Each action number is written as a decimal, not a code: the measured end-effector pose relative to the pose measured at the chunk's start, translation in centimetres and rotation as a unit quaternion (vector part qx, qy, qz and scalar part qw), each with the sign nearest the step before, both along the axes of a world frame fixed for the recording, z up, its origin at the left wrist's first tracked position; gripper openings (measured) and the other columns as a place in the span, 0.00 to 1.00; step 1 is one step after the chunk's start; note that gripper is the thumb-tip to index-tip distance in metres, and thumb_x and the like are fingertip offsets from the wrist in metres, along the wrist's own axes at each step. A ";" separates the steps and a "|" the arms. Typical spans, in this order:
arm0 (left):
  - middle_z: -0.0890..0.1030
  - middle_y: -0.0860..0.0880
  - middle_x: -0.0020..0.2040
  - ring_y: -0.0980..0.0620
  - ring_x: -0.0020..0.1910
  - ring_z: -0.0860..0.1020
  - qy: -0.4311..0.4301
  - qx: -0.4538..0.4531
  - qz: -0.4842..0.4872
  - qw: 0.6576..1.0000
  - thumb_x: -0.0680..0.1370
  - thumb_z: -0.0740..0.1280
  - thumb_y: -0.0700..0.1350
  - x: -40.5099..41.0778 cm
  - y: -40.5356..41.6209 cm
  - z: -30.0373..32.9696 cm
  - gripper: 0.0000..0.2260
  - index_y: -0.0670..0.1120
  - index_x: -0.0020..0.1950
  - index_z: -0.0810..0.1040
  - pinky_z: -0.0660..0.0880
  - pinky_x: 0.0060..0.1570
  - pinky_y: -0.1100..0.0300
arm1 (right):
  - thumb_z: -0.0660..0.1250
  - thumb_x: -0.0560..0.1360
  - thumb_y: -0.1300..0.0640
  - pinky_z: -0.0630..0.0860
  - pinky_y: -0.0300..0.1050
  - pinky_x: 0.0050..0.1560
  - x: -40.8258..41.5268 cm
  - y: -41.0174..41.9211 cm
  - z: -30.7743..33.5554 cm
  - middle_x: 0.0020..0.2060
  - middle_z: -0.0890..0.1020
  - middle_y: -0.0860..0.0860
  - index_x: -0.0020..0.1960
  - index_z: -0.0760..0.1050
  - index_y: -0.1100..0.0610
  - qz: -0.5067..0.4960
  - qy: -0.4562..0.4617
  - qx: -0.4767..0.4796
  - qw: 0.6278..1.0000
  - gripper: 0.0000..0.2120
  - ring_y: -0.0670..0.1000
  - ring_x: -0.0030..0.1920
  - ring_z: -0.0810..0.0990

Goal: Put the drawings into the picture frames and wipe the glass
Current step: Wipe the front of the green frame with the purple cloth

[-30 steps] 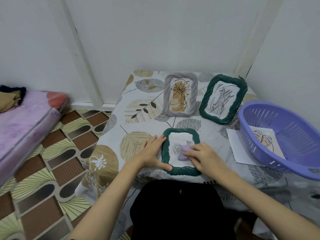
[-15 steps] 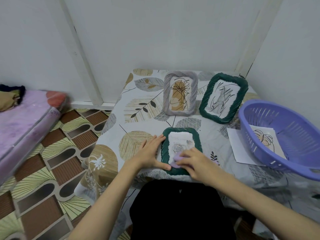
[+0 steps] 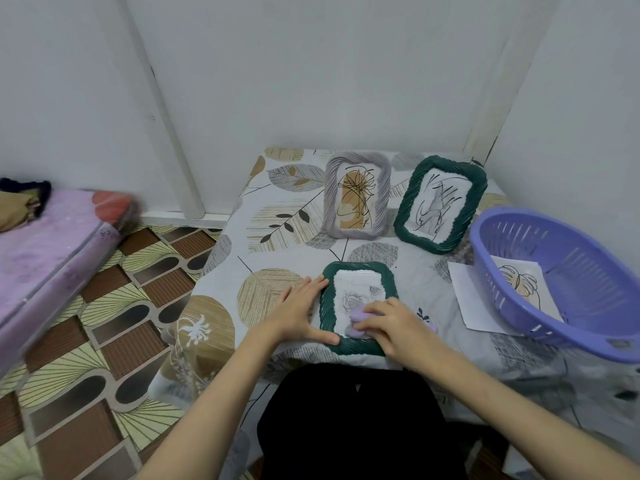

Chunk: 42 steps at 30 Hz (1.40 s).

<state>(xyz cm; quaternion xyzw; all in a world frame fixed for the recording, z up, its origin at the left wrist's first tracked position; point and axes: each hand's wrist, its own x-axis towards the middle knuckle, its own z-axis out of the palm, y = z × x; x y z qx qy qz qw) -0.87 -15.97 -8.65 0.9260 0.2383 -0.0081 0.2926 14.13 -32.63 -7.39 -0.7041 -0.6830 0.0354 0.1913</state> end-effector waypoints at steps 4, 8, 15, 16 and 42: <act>0.49 0.54 0.77 0.56 0.76 0.43 0.003 -0.005 -0.001 1.000 0.62 0.73 0.64 0.0 -0.3 0.4 0.51 0.52 0.76 0.49 0.37 0.75 0.50 | 0.67 0.72 0.46 0.67 0.38 0.51 1.7 -0.5 3.0 0.50 0.79 0.54 0.62 0.75 0.55 -0.163 0.182 -0.050 0.968 0.22 0.51 0.47 0.75; 0.49 0.54 0.77 0.55 0.76 0.44 0.014 -0.002 0.009 1.000 0.62 0.73 0.63 -0.1 -0.6 0.9 0.51 0.52 0.76 0.48 0.37 0.75 0.50 | 0.73 0.67 0.45 0.62 0.36 0.31 2.9 -1.1 4.3 0.29 0.73 0.48 0.40 0.79 0.56 -0.215 0.122 -0.198 0.949 0.14 0.50 0.36 0.70; 0.55 0.47 0.77 0.49 0.77 0.49 -0.015 -0.051 0.042 0.998 0.69 0.70 0.57 0.4 -1.7 2.7 0.41 0.45 0.75 0.54 0.45 0.75 0.53 | 0.72 0.70 0.57 0.66 0.39 0.32 2.5 -0.9 5.3 0.34 0.77 0.53 0.39 0.71 0.56 -0.252 0.411 -0.055 0.874 0.09 0.49 0.35 0.73; 0.61 0.47 0.75 0.48 0.76 0.55 -0.083 -0.096 0.078 0.989 0.73 0.67 0.54 0.7 -2.3 3.4 0.34 0.43 0.74 0.59 0.52 0.73 0.58 | 0.71 0.70 0.59 0.70 0.40 0.33 2.1 -0.7 5.3 0.38 0.80 0.55 0.41 0.72 0.58 -0.257 0.482 -0.020 0.837 0.07 0.51 0.37 0.77; 0.48 0.53 0.78 0.45 0.76 0.49 0.061 0.143 0.243 0.957 0.82 0.45 0.53 -4.3 2.4 0.6 0.22 0.55 0.76 0.49 0.48 0.73 0.44 | 0.60 0.77 0.50 0.65 0.52 0.63 -0.5 0.7 -0.2 0.58 0.70 0.59 0.59 0.73 0.62 -0.393 0.098 -0.098 0.909 0.18 0.61 0.60 0.67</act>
